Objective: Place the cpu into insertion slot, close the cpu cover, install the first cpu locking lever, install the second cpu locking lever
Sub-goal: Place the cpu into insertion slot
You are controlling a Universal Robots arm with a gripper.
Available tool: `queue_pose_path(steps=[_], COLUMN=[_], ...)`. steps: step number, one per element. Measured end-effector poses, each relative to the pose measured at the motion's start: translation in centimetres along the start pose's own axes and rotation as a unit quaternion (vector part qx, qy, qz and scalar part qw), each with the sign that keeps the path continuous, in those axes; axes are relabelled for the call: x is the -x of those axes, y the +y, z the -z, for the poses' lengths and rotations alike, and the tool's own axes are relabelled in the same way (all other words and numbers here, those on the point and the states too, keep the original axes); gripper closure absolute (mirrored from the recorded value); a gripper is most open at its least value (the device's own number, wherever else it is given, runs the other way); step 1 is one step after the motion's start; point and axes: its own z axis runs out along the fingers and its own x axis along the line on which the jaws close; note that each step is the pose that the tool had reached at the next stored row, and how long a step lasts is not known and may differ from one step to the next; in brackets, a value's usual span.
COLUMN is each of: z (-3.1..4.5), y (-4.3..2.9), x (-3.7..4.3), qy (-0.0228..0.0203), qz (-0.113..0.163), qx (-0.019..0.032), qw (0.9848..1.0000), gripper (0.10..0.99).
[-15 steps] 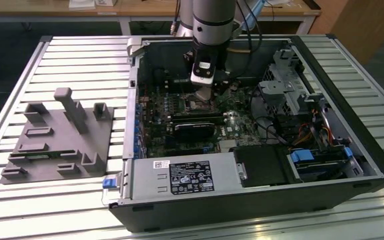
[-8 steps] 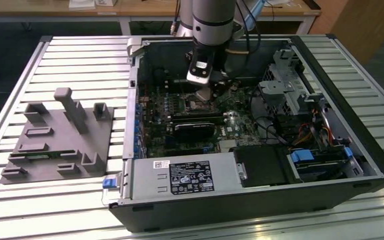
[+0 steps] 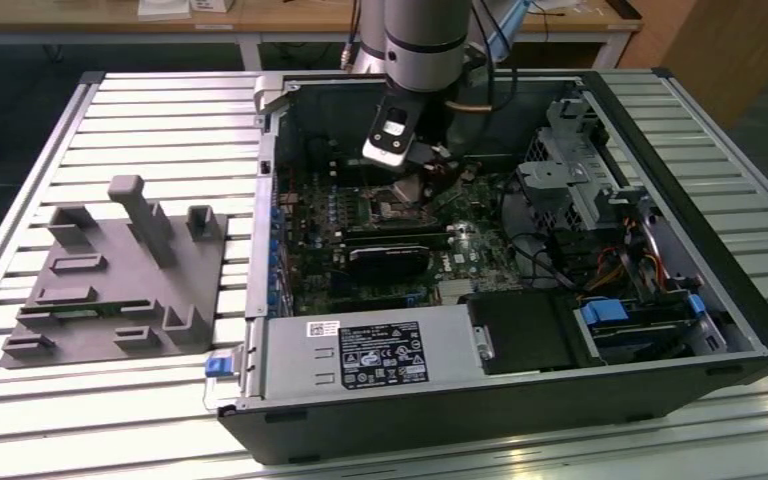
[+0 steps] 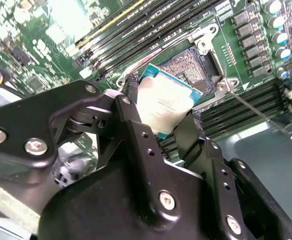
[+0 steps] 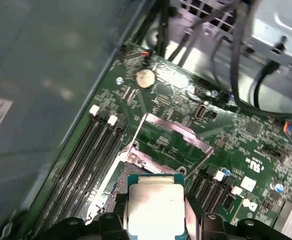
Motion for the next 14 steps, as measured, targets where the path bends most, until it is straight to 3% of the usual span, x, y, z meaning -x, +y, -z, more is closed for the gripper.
queue_pose_path(steps=[7,14], z=[-0.08,-0.14], y=[0.00,-0.01], x=[0.00,0.00], qy=[-0.0049,-0.0096], qz=[-0.058,-0.112], qx=[0.0009,0.0017], qw=[0.9983,0.9936], gripper=[0.549,0.549])
